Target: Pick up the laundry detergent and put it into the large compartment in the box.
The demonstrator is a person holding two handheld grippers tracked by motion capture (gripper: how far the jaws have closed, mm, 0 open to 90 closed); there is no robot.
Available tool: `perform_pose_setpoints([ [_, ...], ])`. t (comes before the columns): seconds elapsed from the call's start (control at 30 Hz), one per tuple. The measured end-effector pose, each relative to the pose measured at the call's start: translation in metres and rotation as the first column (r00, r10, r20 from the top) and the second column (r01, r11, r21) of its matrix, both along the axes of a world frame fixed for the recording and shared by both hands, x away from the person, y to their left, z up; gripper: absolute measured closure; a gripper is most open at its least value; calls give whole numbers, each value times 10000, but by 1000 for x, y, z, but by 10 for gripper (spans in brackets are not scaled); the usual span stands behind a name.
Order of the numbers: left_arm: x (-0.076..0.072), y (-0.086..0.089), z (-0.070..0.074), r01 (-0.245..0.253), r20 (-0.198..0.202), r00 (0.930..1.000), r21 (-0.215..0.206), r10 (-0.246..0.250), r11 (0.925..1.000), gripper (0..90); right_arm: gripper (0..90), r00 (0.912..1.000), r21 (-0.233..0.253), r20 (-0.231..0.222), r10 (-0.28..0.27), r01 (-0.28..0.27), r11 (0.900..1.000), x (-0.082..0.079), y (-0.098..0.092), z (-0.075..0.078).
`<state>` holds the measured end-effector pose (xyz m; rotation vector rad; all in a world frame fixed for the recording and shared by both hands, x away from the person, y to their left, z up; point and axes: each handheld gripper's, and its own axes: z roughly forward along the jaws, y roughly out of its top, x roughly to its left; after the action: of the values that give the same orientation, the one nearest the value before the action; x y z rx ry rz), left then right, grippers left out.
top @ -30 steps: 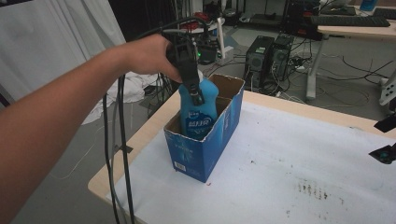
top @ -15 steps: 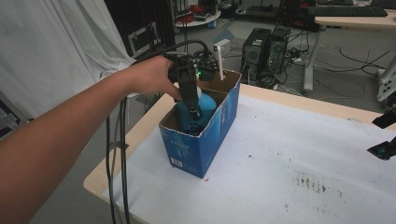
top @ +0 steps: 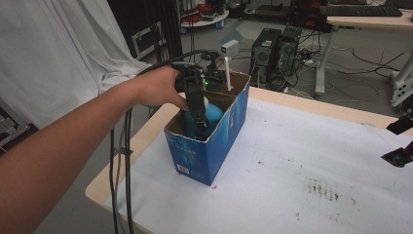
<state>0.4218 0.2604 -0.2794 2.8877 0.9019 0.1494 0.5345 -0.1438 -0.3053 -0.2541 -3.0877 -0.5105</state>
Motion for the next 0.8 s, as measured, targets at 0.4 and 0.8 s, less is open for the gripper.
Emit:
perform_pose_setpoints([
  [0.4,3,4,0,-340,-104,9994,-156,338,9993,316,40,9999,11,19,119,-119,9999,-2,2,-1],
  [0.8,-2,12,28,-520,560,9967,-1031,580,9933,222,40,10000,44,84,29,-30,10000,-3,-3,3],
])
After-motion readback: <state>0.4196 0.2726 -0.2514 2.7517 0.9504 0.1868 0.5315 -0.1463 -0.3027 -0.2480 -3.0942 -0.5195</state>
